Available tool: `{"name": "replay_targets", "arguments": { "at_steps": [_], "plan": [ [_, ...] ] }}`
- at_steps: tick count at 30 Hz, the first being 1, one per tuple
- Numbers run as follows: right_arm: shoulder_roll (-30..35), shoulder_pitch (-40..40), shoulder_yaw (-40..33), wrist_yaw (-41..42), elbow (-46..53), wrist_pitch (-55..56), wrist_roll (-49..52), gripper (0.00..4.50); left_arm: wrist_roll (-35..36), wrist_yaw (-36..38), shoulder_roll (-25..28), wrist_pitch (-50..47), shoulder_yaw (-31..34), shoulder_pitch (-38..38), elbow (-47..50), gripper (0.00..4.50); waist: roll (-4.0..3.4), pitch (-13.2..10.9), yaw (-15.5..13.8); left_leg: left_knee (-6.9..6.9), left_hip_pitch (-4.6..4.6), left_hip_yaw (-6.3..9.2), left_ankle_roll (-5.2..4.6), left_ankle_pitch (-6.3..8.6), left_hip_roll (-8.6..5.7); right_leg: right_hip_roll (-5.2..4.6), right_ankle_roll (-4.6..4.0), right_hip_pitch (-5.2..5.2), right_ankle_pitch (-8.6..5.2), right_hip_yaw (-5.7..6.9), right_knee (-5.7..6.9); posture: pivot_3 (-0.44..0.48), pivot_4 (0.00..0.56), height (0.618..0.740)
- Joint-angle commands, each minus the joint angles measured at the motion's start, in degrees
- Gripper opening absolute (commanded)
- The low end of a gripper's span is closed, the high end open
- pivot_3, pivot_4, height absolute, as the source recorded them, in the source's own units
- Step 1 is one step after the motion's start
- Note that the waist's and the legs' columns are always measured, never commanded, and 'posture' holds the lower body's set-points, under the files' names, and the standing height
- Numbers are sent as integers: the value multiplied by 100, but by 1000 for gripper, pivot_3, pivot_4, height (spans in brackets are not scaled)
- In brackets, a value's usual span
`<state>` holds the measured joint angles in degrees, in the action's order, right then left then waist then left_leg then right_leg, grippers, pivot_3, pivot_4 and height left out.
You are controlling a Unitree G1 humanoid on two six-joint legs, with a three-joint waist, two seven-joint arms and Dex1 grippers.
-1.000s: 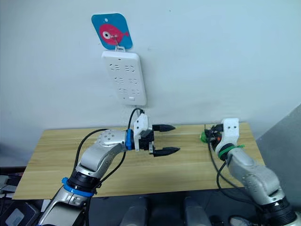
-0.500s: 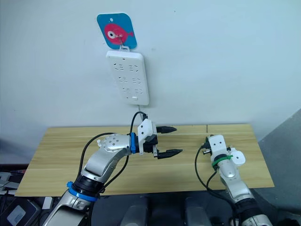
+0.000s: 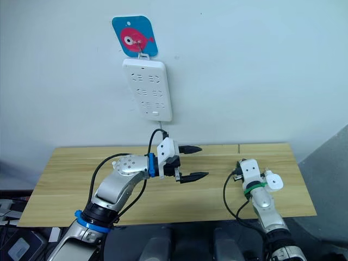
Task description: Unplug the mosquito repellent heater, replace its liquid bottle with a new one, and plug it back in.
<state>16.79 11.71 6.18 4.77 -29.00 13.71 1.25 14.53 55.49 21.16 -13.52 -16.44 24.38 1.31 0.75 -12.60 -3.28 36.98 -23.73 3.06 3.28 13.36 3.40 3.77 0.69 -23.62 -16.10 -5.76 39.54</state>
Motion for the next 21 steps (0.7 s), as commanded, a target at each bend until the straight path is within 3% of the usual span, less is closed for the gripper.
{"name": "replay_targets", "arguments": {
  "at_steps": [1,3,8,13,17,21],
  "plan": [
    [-16,-22,-157,135,155,122,-35,2106,-7,-80,-5,11,90,-19,132,4500,0,0,-1,0,0,0,0,0,0,0,-1,0,-1,1,3,246,199,740],
    [22,-80,-197,188,343,115,-61,2799,-11,-118,-7,8,109,-50,137,4500,0,0,-2,2,1,0,0,0,-1,0,-1,0,-1,-1,5,247,201,740],
    [413,-624,-417,607,2369,-750,179,4480,-188,-760,144,-29,381,-890,452,4500,-7,1,12,-3,0,-1,0,1,0,-2,-1,-4,-2,-6,8,252,211,740],
    [883,-565,-372,1510,4265,-2269,822,4480,-539,-1959,72,265,1022,-2306,853,4500,-11,-6,20,-4,5,7,0,1,12,-6,-1,-5,-18,-2,19,259,231,740],
    [1306,-156,-252,2483,5043,-3597,1705,4480,-707,-3279,-471,573,1816,-3287,805,4500,-8,-49,-12,-2,17,25,0,1,16,-7,-2,3,-36,-6,34,281,252,740],
    [1661,169,-106,3213,5461,-4371,2274,4480,-959,-4070,-842,1093,2246,-3663,456,4500,9,-134,-115,-2,33,25,0,1,14,-13,-5,18,-38,-7,35,310,274,740]
  ]
}}
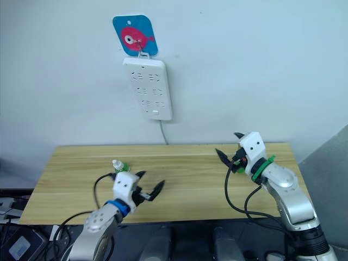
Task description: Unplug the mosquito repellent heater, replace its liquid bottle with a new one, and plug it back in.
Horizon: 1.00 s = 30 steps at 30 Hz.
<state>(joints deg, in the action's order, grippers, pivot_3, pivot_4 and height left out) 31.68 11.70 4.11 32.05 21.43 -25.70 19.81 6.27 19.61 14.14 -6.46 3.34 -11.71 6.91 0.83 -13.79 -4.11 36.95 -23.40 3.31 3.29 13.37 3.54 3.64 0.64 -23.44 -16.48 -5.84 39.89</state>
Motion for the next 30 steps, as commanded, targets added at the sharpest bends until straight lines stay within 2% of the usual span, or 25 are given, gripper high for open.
{"name": "replay_targets", "arguments": {
  "at_steps": [1,10,18,23,30],
  "plan": [
    [237,243,133,635,494,-560,523,4480,-137,-607,-200,491,358,-34,-239,4500,0,-33,-50,0,0,-1,0,0,-1,0,0,-1,0,0,0,313,277,740],
    [533,676,200,1084,733,-1193,777,4480,39,-1013,-331,1502,950,1052,-2079,4500,4,-189,-298,-7,-39,-3,7,3,-5,0,17,-17,8,29,-45,324,322,740],
    [460,1161,312,1248,1350,-1640,1192,4480,238,-729,-284,2107,1084,1967,-3597,4500,7,-291,-362,-11,-48,-8,27,15,-2,-11,25,-16,14,34,-71,304,333,740],
    [457,1233,354,1325,1403,-1593,1217,4480,375,-341,-299,2424,1056,2610,-4596,4500,11,-306,-381,-10,-52,-8,28,15,-10,-21,35,-12,19,37,-85,291,331,740],
    [410,1432,281,1411,1363,-1523,1268,4480,320,-289,-224,2898,1118,3180,-5531,4500,14,-308,-352,-6,-51,-18,29,15,-17,-30,46,-11,25,32,-87,274,322,740]
  ]
}}
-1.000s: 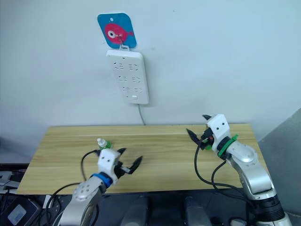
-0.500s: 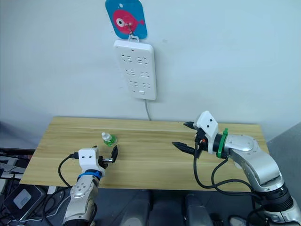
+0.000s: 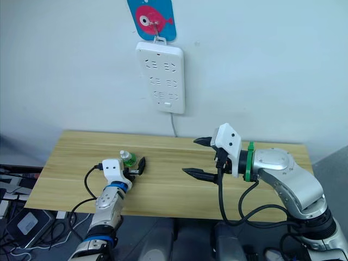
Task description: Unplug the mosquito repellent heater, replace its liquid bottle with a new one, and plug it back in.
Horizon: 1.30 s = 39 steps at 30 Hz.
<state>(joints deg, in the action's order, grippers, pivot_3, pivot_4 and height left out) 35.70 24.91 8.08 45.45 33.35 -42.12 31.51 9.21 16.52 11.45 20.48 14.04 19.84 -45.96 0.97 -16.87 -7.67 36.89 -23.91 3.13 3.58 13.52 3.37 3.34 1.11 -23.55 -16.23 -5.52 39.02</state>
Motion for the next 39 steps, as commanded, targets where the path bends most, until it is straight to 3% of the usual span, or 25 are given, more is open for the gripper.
{"name": "replay_targets", "arguments": {
  "at_steps": [1,2,6,10,16,18,23,27,32,39],
  "plan": [
    [12,131,-119,57,145,116,84,4480,21,6,40,254,48,57,-311,4500,0,0,7,-1,0,0,0,0,1,0,0,0,0,1,0,272,321,740],
    [1,150,-137,22,119,90,88,4480,20,-57,32,304,67,75,-365,4500,0,0,10,-2,0,1,0,0,1,0,0,0,0,2,0,270,320,740],
    [-36,217,-201,-76,30,-1,124,4500,13,-203,10,456,88,24,-412,3641,0,0,12,-4,0,1,0,0,2,0,-1,0,0,3,0,270,320,740],
    [-41,216,-234,-120,-60,-16,119,4500,-9,-342,-5,533,85,-92,-364,2350,0,0,14,-4,0,1,1,1,1,-4,0,-1,0,2,0,268,317,740],
    [-51,67,-355,-253,-330,149,-50,4500,-166,-161,96,407,-187,-232,164,2244,0,0,15,-4,0,0,1,0,1,-5,0,0,0,1,0,286,315,740],
    [-27,-75,-408,-309,-404,295,-188,4500,-391,354,270,187,-628,-264,712,2244,2,-2,7,-5,-1,1,2,0,1,-5,0,-1,0,4,-1,287,311,740],
    [36,-606,-384,-419,-394,663,-554,4500,-2,3119,1046,-1012,-2019,-176,2717,2244,1,-5,-34,-18,-8,11,43,-16,-7,7,-1,-6,0,13,-2,267,294,740],
    [99,-848,-209,-237,-393,906,-709,4500,324,4926,1523,-1555,-2682,391,3098,2244,0,-4,34,-16,-6,-2,45,-15,-12,4,4,-6,-2,0,-3,229,277,740],
    [130,-945,-102,-75,-475,1119,-857,4500,331,5915,1267,-1429,-2931,1439,2163,2244,1,-4,191,-9,-11,1,42,-15,-9,18,6,-11,-4,0,-3,183,258,740],
    [-199,-919,88,-388,-480,1083,-1058,4500,141,6478,985,-958,-2967,2166,1229,2244,8,4,407,4,-57,4,42,-15,-13,14,-18,-51,12,0,5,134,235,740]
  ]
}}
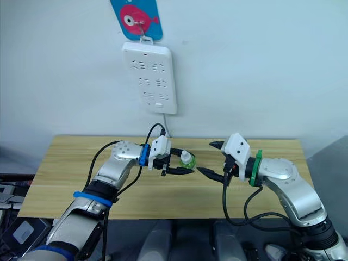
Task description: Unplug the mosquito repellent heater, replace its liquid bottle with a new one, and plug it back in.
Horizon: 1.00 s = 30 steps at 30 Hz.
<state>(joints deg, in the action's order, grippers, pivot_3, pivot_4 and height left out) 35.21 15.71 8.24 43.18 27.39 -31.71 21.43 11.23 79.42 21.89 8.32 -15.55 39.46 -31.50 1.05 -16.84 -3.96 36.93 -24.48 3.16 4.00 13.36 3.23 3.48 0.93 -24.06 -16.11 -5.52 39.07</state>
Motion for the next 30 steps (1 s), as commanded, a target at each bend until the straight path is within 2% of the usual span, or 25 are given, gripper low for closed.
{"name": "replay_targets", "arguments": {
  "at_steps": [1,11,16,29,30],
  "plan": [
    [-288,22,164,-281,26,94,-164,4500,-142,213,-101,406,-31,323,-375,2244,1,2,72,1,-9,5,1,-1,1,0,-2,-9,1,5,5,124,230,740],
    [-929,125,451,-515,-297,117,-393,4500,-205,239,-255,790,161,731,-975,2244,5,7,208,4,-18,17,21,-13,-5,-6,-3,-13,2,17,13,134,214,740],
    [-1159,206,447,-549,-400,113,-408,2956,-186,259,-249,794,171,674,-903,2244,8,11,226,10,-18,21,24,-16,-14,-15,-2,-14,2,21,32,141,212,740],
    [-1335,302,477,-477,-691,238,-436,2956,-166,176,-300,757,242,615,-788,2244,14,15,248,19,-15,59,39,-43,-64,-61,14,-16,-7,48,94,152,220,740],
    [-1333,302,480,-466,-698,245,-430,2582,-165,171,-306,751,248,611,-779,2244,14,15,248,19,-16,61,39,-44,-64,-61,14,-16,-7,51,95,152,220,740]
  ]
}}
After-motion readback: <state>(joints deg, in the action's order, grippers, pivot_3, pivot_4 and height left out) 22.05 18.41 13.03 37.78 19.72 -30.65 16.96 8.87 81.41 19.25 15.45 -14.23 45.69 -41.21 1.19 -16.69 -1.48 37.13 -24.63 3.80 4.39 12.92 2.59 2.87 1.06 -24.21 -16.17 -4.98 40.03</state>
